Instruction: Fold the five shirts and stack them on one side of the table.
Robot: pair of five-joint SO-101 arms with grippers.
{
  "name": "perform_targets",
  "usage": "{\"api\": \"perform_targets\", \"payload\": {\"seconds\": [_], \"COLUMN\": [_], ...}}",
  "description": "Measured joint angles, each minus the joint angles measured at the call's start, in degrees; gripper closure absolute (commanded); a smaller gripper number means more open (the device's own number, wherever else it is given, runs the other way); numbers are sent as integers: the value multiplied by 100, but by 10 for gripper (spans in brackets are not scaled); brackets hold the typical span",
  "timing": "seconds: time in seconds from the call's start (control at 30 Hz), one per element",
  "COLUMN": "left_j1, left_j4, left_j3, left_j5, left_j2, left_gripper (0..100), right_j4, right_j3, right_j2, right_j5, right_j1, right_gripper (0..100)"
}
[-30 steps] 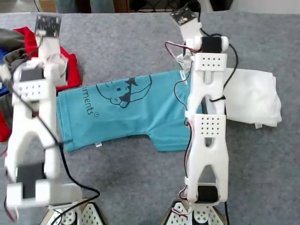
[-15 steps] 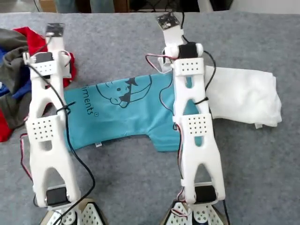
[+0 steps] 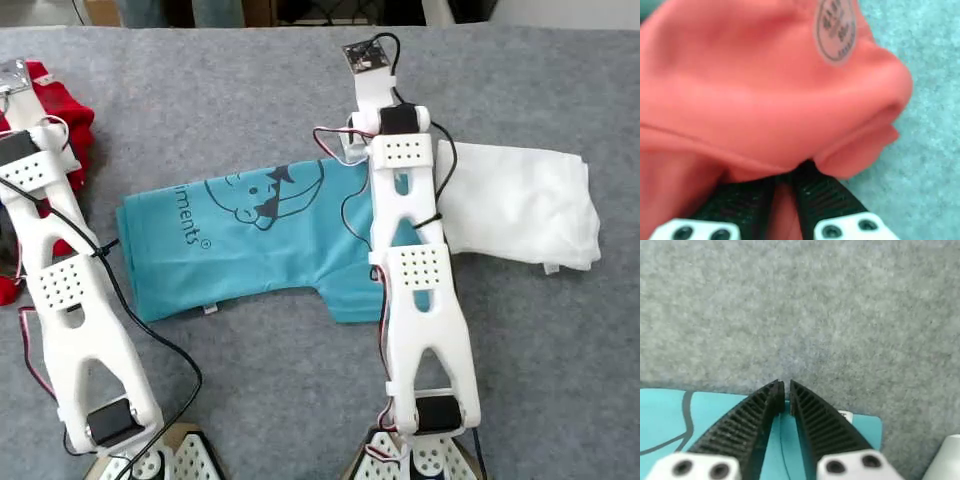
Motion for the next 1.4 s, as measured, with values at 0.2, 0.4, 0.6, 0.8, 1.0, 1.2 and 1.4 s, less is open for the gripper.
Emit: {"api": "perform_targets", "payload": {"seconds": [0.2, 0.4, 0.6, 0.8, 1.0, 1.2, 1.4], "left_j1": [589, 853, 1204, 2127, 1969, 1688, 1371], "left_j4": [1204, 2057, 2119, 1890, -193, -2505, -3218], "left_j3": [0, 0, 1169, 4070, 7552, 10418, 11226], "left_j5": [0, 9, 448, 703, 791, 879, 879], "left_j2": [-1090, -2470, -3367, -4404, -5354, -6303, -6541], "left_gripper": [971, 971, 972, 971, 971, 971, 971], "right_j4": [0, 0, 0, -44, -44, -44, -44], "right_j3": [0, 0, 0, 0, 0, 0, 0], "right_j2": [0, -53, -44, -44, -44, -44, -44], "right_j5": [0, -211, -316, -316, -316, -316, -316], "right_j1": [44, 378, 422, 422, 422, 484, 571], "right_gripper": [962, 961, 961, 961, 961, 961, 961]}}
